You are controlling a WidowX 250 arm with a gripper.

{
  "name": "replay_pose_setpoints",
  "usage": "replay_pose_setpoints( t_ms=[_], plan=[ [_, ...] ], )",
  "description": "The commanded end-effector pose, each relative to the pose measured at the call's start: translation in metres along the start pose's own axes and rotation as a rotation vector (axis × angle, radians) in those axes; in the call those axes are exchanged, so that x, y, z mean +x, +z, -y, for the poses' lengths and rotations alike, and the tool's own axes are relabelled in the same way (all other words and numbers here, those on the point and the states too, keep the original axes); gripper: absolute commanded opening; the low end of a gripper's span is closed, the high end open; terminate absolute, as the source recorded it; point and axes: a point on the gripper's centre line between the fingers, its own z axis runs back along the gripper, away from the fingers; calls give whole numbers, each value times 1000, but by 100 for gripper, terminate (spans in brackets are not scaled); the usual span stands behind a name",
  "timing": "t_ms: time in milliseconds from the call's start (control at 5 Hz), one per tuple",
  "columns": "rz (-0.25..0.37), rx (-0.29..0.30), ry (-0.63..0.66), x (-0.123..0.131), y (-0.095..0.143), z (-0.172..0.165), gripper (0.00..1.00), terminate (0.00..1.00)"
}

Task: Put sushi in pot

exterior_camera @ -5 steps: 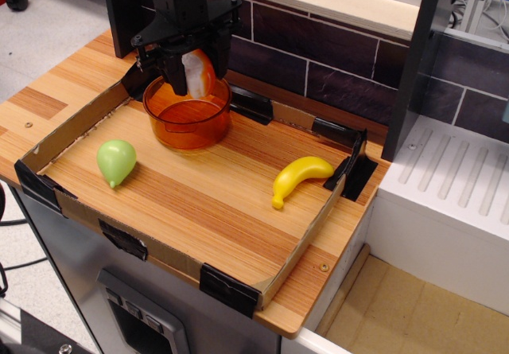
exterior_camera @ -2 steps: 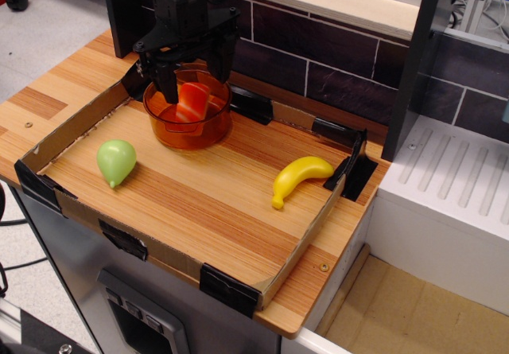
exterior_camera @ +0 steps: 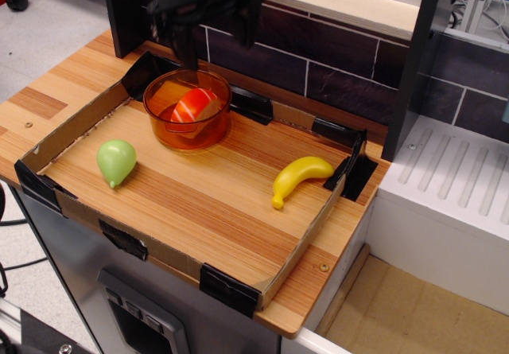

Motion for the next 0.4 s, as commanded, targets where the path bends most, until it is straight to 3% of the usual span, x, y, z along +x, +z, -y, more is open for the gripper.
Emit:
replay_pose_setpoints(
  t_ms=[0,200],
  plan=[
    [21,-52,-40,3,42,6,100,0],
    [21,-52,-40,3,42,6,100,100]
  ],
)
